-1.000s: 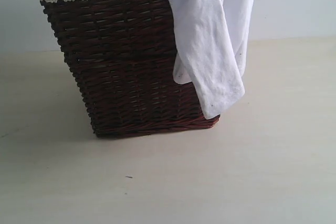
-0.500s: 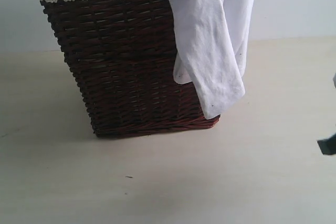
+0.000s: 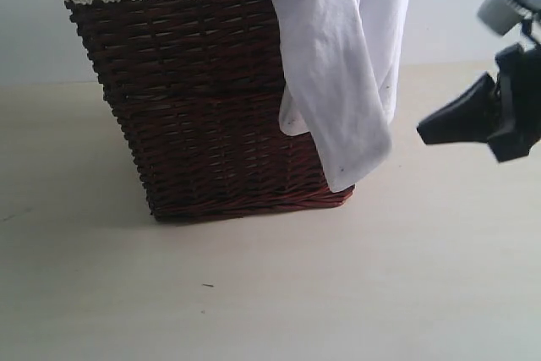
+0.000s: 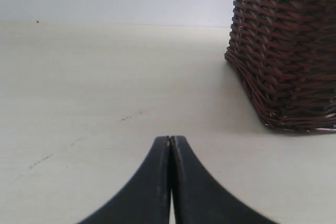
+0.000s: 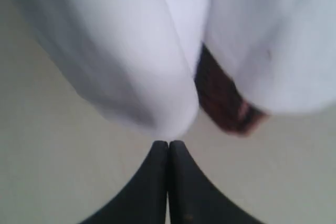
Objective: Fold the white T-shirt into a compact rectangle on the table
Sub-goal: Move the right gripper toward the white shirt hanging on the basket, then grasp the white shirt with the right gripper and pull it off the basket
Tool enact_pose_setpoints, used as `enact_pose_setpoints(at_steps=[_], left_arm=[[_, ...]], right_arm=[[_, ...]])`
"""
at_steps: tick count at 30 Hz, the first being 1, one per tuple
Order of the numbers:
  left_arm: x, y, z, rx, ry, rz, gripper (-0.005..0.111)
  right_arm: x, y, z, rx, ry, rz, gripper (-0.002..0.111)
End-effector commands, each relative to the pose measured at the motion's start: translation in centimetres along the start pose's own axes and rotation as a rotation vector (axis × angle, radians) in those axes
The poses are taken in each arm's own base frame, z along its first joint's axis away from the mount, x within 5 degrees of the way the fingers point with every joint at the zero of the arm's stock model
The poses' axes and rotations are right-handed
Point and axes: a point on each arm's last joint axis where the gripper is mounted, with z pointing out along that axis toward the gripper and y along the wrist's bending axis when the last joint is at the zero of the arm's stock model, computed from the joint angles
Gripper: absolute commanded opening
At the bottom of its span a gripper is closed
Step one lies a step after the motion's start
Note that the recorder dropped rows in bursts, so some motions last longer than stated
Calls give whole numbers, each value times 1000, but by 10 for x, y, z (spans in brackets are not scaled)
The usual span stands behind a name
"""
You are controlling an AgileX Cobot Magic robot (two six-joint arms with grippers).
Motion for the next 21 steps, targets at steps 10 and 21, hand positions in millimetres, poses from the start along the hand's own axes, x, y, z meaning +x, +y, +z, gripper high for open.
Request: enact_pose_setpoints(at_steps=[10, 21], left_arm=[[0, 0, 0, 7, -9, 7, 0], [0, 0, 0, 7, -9, 7, 0]], right_arm=[[3, -37, -39, 29, -343, 139, 22], [-22, -56, 4, 58, -545, 101, 104]])
